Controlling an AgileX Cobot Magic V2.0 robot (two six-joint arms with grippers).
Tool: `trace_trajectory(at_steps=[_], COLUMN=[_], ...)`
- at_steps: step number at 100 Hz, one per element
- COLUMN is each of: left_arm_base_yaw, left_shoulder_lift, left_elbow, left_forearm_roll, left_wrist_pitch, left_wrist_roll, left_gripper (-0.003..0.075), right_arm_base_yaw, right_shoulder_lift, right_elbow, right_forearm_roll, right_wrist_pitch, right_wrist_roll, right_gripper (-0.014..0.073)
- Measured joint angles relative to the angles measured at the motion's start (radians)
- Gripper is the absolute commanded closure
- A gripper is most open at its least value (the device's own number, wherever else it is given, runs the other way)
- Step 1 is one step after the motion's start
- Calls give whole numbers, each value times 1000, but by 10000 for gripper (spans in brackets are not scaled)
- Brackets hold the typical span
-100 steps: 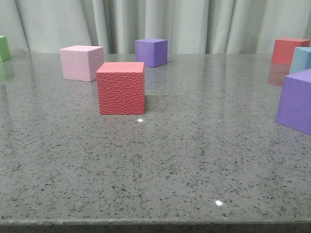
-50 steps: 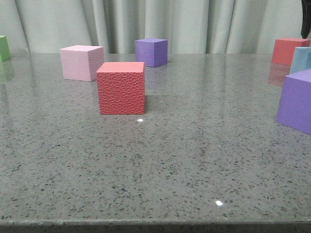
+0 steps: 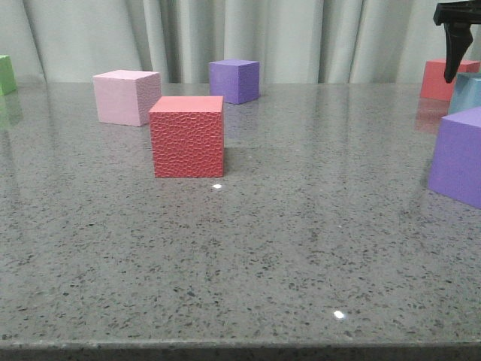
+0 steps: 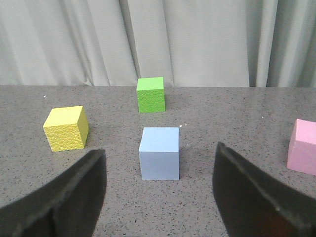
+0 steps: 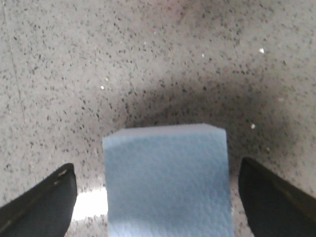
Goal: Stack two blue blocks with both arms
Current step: 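Lower the right gripper over the light blue cube and close on it, then carry the light blue cube with the right gripper toward the purple cube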
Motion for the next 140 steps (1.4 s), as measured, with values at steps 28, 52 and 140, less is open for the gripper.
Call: trace_trajectory(at_steps=[28, 52, 140], left_arm_base_yaw=[0, 0, 0], left_shoulder_lift=[0, 0, 0], left_elbow=[0, 0, 0], left_forearm_roll=[0, 0, 0], left_wrist_pitch=[0, 0, 0], left_wrist_roll=[0, 0, 0], left_gripper=[258, 259, 259], right_arm_base_yaw=[0, 0, 253], right_shoulder_lift=[55, 63, 68], right_elbow=[-45, -47, -252], right_forearm_roll=[13, 13, 22], right_wrist_pitch=[22, 34, 171], right_wrist_roll=[-19, -22, 45], right_gripper=[41, 193, 265])
